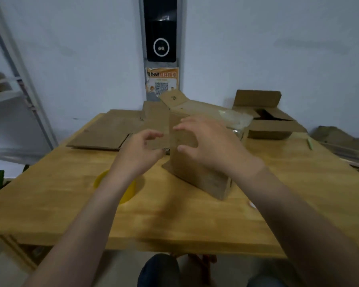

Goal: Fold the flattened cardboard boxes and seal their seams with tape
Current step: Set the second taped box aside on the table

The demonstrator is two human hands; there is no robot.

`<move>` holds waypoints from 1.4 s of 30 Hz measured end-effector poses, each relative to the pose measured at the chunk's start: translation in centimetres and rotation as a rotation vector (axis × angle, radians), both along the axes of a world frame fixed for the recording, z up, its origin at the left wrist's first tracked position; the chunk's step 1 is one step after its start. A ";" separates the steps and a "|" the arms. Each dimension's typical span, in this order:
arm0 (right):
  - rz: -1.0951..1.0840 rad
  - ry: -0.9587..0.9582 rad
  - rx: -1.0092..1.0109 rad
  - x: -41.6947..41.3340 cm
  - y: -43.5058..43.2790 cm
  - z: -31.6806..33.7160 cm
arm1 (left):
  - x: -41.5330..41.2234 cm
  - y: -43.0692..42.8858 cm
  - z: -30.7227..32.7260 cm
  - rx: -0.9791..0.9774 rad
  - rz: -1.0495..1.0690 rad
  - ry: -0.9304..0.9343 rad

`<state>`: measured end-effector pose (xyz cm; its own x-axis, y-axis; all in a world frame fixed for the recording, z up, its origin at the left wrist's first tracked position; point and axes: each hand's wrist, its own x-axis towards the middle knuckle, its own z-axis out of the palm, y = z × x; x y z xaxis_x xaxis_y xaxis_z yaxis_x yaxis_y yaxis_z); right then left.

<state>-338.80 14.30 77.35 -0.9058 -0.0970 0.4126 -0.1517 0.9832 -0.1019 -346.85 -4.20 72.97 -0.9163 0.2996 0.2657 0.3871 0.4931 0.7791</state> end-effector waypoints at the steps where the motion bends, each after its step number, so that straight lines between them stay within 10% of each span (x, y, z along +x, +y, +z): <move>1: -0.005 0.012 0.024 0.0 0.5 1.0 | -0.1 0.5 0.8 0.013 0.000 -0.002; 9: -0.133 -0.039 0.098 -2.5 6.6 4.9 | 0.4 5.4 5.1 -0.076 -0.026 -0.053; 20: -0.190 -0.397 -0.376 -5.9 11.6 6.4 | -0.8 11.4 4.3 0.219 -0.062 -0.469; 35: -0.158 0.054 -0.774 -0.9 14.8 5.9 | -0.9 13.8 7.4 0.324 -0.238 -0.164; 42: -0.159 -0.151 -0.871 -0.1 15.4 1.3 | 0.0 15.0 3.6 0.274 -0.213 -0.202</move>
